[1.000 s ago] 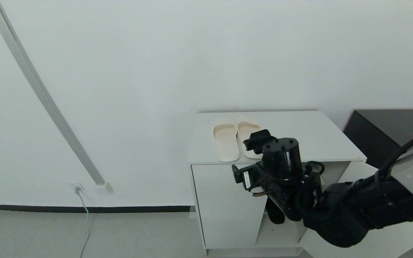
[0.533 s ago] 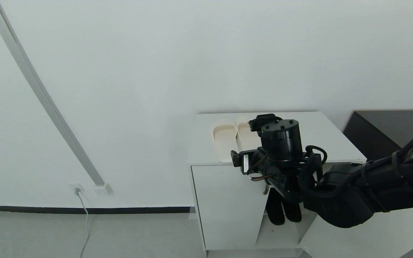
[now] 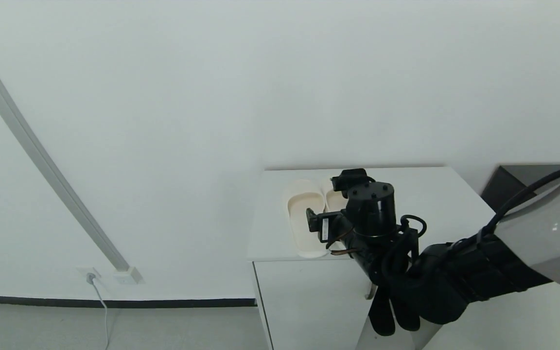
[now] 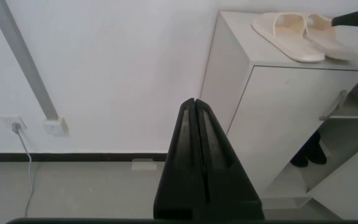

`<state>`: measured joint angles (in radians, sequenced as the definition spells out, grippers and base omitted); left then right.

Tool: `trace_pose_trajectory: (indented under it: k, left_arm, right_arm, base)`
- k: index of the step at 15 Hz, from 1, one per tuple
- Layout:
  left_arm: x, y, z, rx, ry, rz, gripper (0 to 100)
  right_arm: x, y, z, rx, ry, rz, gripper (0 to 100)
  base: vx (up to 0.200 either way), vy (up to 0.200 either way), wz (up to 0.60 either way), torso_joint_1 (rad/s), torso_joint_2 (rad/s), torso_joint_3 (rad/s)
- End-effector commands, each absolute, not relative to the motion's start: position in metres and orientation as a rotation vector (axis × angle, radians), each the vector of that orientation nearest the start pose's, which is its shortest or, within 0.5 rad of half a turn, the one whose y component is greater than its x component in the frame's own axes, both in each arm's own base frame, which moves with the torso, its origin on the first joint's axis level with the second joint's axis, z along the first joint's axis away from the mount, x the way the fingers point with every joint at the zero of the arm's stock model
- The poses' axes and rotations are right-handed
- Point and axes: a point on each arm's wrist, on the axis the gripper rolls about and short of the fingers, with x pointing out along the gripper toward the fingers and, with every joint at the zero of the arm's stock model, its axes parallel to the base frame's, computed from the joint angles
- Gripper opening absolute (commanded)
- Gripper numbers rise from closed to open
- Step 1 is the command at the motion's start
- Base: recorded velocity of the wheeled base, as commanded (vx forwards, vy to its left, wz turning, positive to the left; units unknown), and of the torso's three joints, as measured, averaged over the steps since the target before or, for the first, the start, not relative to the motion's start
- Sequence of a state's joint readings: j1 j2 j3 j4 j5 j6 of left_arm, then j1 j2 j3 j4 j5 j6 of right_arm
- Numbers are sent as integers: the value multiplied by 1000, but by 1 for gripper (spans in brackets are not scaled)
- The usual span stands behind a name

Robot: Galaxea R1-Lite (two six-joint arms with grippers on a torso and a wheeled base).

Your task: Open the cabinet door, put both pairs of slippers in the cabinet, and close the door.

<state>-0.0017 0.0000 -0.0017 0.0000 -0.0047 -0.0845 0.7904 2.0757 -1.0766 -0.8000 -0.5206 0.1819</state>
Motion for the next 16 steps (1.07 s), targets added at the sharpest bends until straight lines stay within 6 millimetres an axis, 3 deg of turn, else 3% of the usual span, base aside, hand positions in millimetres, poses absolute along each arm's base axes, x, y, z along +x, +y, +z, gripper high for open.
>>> trace_pose_trajectory:
  k: [1, 7, 10, 16]
  left_arm:
    - [-23, 0, 76, -86, 0, -6, 0]
    - [-23, 0, 76, -89, 0, -6, 0]
    - [-23, 0, 76, -92, 0, 6, 0]
    - [-23, 0, 76, -100, -2, 8, 0]
  right_arm:
    - [296, 283, 111, 25, 225, 254, 100]
    - [331, 287, 110, 31, 197, 248, 100]
    - [360, 288, 101, 38, 190, 212, 100]
    - [384, 302, 109, 46, 177, 203, 100]
  base:
    - [0, 0, 0, 0, 0, 0]
    - [0, 0, 0, 0, 0, 0]
    - [0, 0, 0, 0, 0, 0]
    - [0, 0, 0, 0, 0, 0]
